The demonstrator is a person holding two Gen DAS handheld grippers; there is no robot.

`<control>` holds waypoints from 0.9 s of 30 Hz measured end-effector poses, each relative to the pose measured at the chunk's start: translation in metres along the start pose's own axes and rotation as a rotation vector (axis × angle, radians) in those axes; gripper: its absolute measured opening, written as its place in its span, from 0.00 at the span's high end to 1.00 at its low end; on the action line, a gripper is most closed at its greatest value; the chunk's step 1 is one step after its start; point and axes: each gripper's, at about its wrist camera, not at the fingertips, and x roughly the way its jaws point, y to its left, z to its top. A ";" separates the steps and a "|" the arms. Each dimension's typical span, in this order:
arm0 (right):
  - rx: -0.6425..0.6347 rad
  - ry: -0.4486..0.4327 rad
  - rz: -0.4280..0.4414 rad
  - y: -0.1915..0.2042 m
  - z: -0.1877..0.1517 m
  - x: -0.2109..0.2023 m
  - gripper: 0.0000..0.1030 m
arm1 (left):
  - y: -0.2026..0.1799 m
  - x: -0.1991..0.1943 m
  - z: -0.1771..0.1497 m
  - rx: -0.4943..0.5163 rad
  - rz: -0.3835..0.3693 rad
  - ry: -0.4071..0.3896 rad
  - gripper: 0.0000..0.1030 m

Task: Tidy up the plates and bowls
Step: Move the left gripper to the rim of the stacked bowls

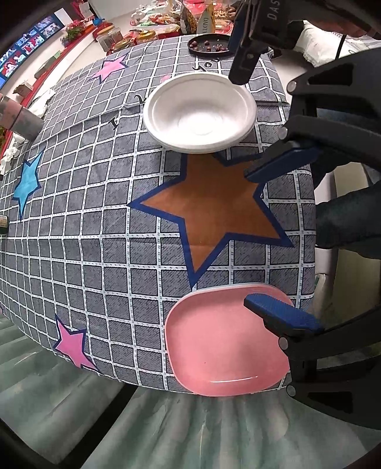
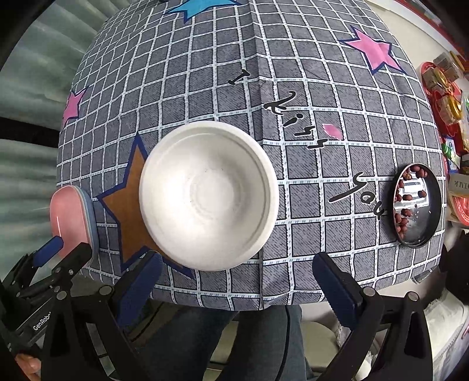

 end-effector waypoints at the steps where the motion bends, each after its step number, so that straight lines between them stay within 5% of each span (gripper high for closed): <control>1: 0.006 0.000 -0.001 -0.001 0.000 0.000 0.00 | 0.001 -0.003 0.000 0.005 0.003 -0.002 0.22; 5: 0.022 0.012 -0.008 -0.007 0.001 0.000 0.00 | -0.016 0.020 0.028 0.011 -0.003 0.008 0.22; 27: -0.058 0.164 -0.062 -0.052 0.047 0.052 0.00 | -0.096 0.086 0.051 0.058 0.014 0.081 0.21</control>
